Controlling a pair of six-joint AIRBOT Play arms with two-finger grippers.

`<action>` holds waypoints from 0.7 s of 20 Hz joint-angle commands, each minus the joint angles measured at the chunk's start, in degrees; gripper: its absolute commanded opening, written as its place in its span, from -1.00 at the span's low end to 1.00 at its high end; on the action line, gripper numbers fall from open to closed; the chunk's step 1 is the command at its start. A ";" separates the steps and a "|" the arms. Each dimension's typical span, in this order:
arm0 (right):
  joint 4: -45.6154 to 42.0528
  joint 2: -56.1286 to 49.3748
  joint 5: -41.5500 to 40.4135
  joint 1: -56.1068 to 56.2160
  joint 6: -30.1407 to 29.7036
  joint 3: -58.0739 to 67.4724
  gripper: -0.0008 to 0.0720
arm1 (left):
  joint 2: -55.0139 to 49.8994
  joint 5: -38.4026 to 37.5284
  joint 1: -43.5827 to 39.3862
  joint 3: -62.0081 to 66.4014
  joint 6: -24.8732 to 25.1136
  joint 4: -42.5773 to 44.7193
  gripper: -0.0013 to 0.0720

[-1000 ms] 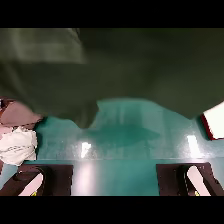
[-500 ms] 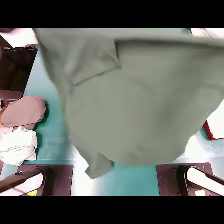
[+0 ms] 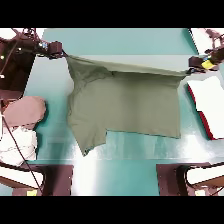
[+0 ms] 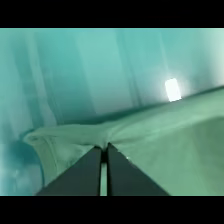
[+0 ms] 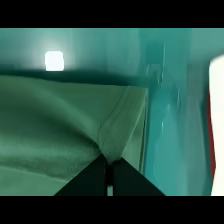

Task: Fold the shirts.

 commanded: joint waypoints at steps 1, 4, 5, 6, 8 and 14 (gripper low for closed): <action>-0.68 -2.75 -13.44 0.55 1.70 -0.17 -0.93 | -2.29 11.15 0.07 -0.02 3.98 -0.02 -0.89; -0.72 -2.78 -15.43 0.59 1.64 -0.20 -0.93 | -2.29 11.63 0.07 -0.02 6.73 0.04 -0.89; -0.70 -2.78 -14.45 0.61 1.57 -0.20 -0.94 | -2.29 9.51 0.07 -0.02 7.61 0.33 -0.90; -0.76 -2.78 -12.44 0.94 1.38 -0.20 -0.93 | -2.32 6.93 0.07 -0.02 8.72 0.87 -0.90; -1.33 -2.78 -7.26 1.68 -0.37 -0.20 -0.93 | -2.29 0.44 0.07 -0.04 9.03 4.28 -0.89; -8.39 0.42 -0.22 5.25 -0.46 -9.73 -0.94 | -2.32 -9.18 0.07 -8.11 9.92 7.85 -0.89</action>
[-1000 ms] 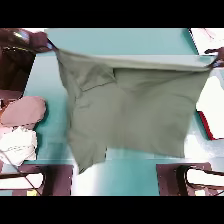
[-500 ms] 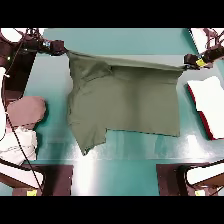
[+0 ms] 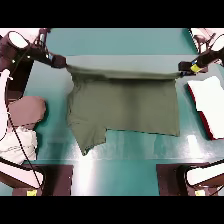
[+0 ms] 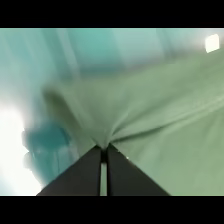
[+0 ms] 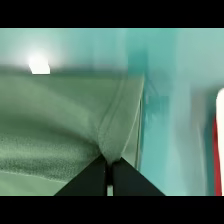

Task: Fold the shirts.

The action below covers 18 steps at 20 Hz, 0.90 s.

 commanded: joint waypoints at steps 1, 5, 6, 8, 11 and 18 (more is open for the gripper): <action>-3.34 2.91 1.57 1.53 -0.26 -8.31 -0.94 | -0.04 -4.24 0.02 -5.60 0.92 1.51 -0.89; -1.36 5.92 -4.20 1.55 -0.13 -17.92 -0.93 | -0.02 -3.74 0.02 -10.62 0.90 1.51 -0.89; -0.52 6.27 -5.16 1.55 -0.13 -19.58 -0.92 | -0.02 -3.65 0.02 -11.30 0.90 1.51 -0.89; 1.44 6.40 -6.03 1.55 -0.11 -22.14 -0.92 | -0.07 -3.63 0.02 -11.72 0.79 1.49 -0.89; 3.19 6.40 -5.81 1.55 -0.15 -23.80 -0.30 | -0.07 -3.78 0.02 -11.72 -3.52 1.40 0.23; 5.97 16.00 6.51 -5.25 -5.16 -23.82 0.01 | 4.24 -18.56 4.76 -13.03 -8.26 2.64 0.51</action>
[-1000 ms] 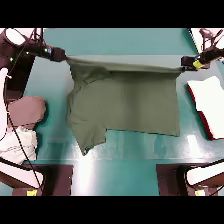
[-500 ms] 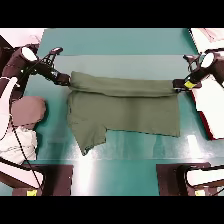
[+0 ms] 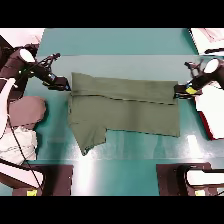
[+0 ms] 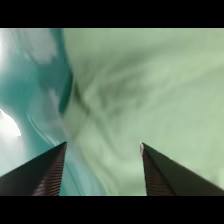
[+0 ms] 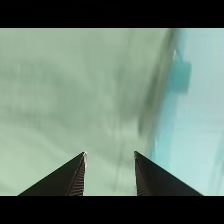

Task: Fold the shirts.

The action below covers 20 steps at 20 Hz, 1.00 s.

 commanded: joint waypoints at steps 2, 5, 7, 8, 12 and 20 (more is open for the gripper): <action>7.02 7.93 9.55 -6.86 -4.26 -0.70 0.01 | 9.29 -2.01 2.84 -10.54 -2.67 -0.07 0.51; 11.30 13.40 6.23 -10.32 -4.83 -4.09 0.01 | 21.16 5.42 2.78 -29.90 -4.63 -4.31 0.51; 11.69 16.41 3.61 -10.95 -4.94 -7.28 0.01 | 27.98 9.38 2.78 -41.79 -6.16 -6.84 0.51; 11.74 17.44 2.75 -10.95 -4.94 -8.57 0.01 | 30.77 11.13 2.78 -46.36 -6.51 -7.56 0.51; 11.76 19.43 1.88 -10.91 -4.94 -11.54 0.01 | 36.22 13.73 2.78 -56.57 -7.43 -9.35 0.51; 11.78 19.43 1.86 -10.91 -4.92 -11.54 0.01 | 35.58 20.06 2.64 -58.84 -6.34 -13.55 0.51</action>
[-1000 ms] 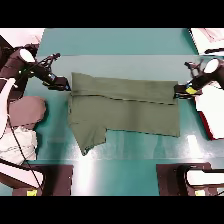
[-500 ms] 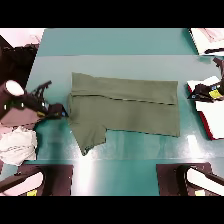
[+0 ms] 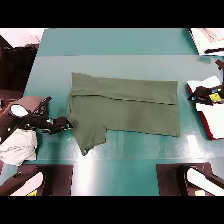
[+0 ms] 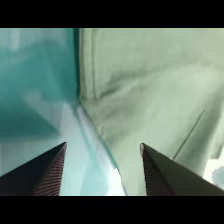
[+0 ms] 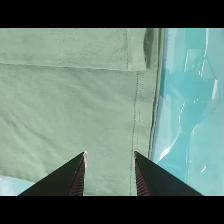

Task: Fold the shirts.

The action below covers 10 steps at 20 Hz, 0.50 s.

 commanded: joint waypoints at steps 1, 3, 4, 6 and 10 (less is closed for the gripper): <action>0.11 0.15 -0.15 0.00 0.00 -0.13 0.01 | -0.70 3.78 -0.85 -1.05 0.28 -1.68 0.51; 0.09 0.17 0.02 0.00 0.00 -0.13 0.01 | -2.47 5.22 -4.48 -1.05 0.26 -1.73 0.51; 0.07 0.15 0.37 0.00 0.00 -0.13 0.01 | -3.41 5.86 -6.62 -1.05 0.24 -1.70 0.51; 0.00 0.15 1.11 -0.02 -0.02 -0.13 0.01 | -3.80 6.69 -8.72 -0.98 -0.44 -1.73 0.51; -0.70 0.15 3.91 -0.09 -1.14 -0.15 0.01 | -3.69 5.79 -8.70 -0.85 -0.68 -1.44 -0.86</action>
